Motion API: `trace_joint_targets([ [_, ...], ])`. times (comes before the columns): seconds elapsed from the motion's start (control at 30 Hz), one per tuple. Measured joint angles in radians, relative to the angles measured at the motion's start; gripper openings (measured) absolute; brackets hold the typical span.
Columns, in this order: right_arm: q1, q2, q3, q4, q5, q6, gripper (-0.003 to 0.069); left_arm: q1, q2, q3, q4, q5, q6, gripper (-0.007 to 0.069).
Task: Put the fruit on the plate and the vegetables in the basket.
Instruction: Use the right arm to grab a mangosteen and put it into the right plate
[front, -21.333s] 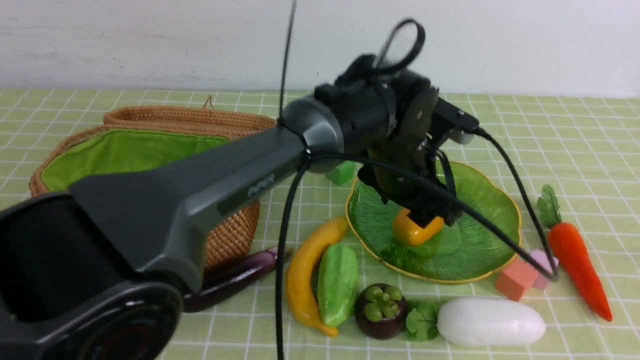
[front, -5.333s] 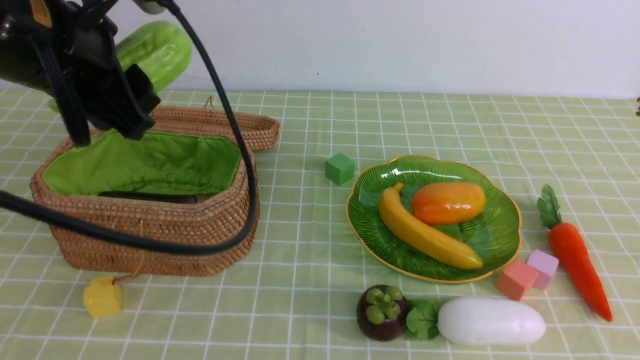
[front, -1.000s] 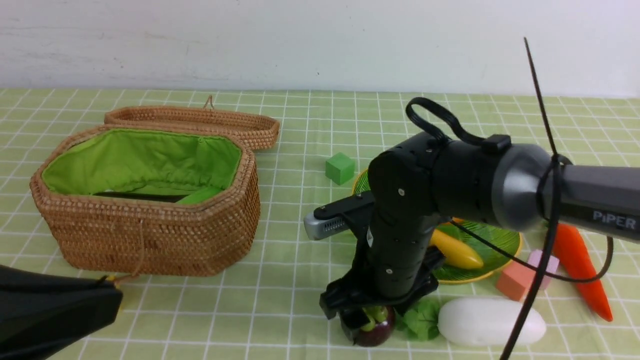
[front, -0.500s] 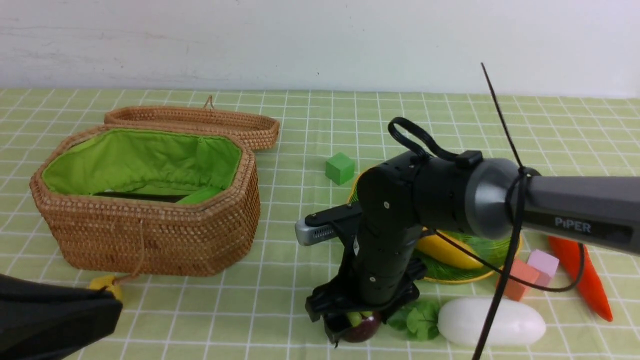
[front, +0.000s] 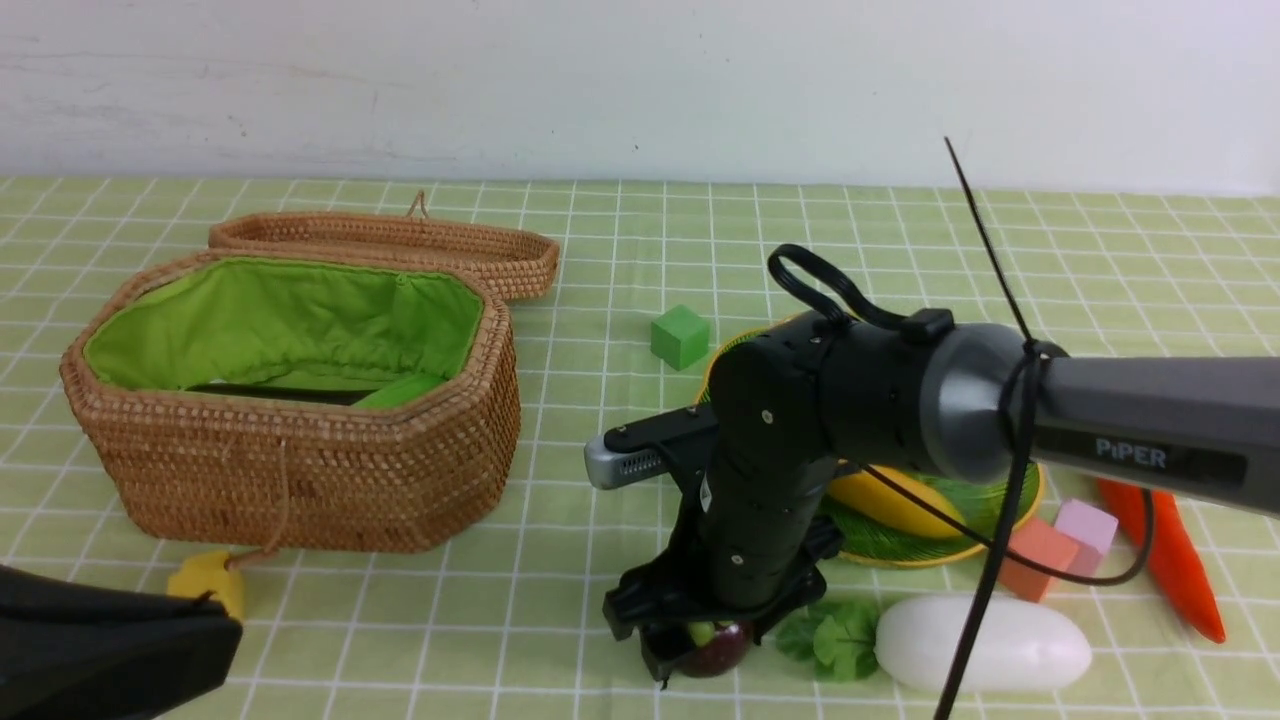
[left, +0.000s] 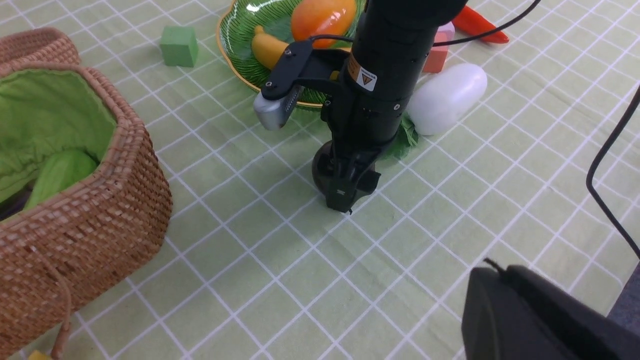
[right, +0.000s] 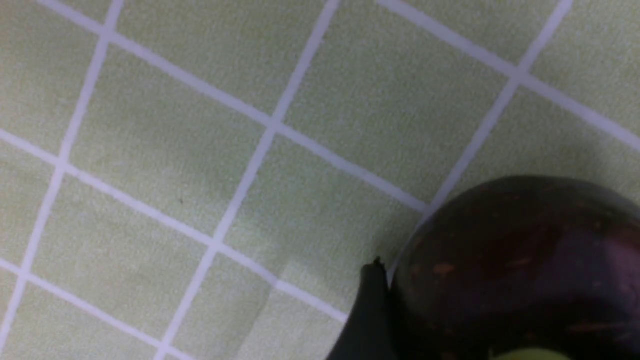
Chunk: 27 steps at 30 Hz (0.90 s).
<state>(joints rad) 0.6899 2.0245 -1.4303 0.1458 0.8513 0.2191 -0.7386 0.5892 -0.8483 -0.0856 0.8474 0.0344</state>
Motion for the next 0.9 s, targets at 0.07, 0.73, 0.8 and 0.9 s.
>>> trace_joint_targets([
  [0.07, 0.0, 0.0, 0.0, 0.0, -0.001, 0.0, 0.0583, 0.0, 0.0, 0.0, 0.0, 0.002, 0.0, -0.0013],
  [0.73, 0.0, 0.001, 0.0, 0.0, -0.003, 0.0, 0.0577, 0.0, 0.0, 0.0, -0.008, 0.042, 0.0, -0.0013],
  [0.8, 0.0, 0.001, 0.0, 0.0, -0.003, 0.0, 0.0577, 0.0, 0.0, 0.0, -0.008, 0.043, 0.0, -0.0013],
  [0.9, 0.0, 0.001, 0.0, 0.0, -0.003, 0.0, 0.0577, 0.0, 0.0, 0.0, -0.01, 0.046, 0.0, -0.0013],
])
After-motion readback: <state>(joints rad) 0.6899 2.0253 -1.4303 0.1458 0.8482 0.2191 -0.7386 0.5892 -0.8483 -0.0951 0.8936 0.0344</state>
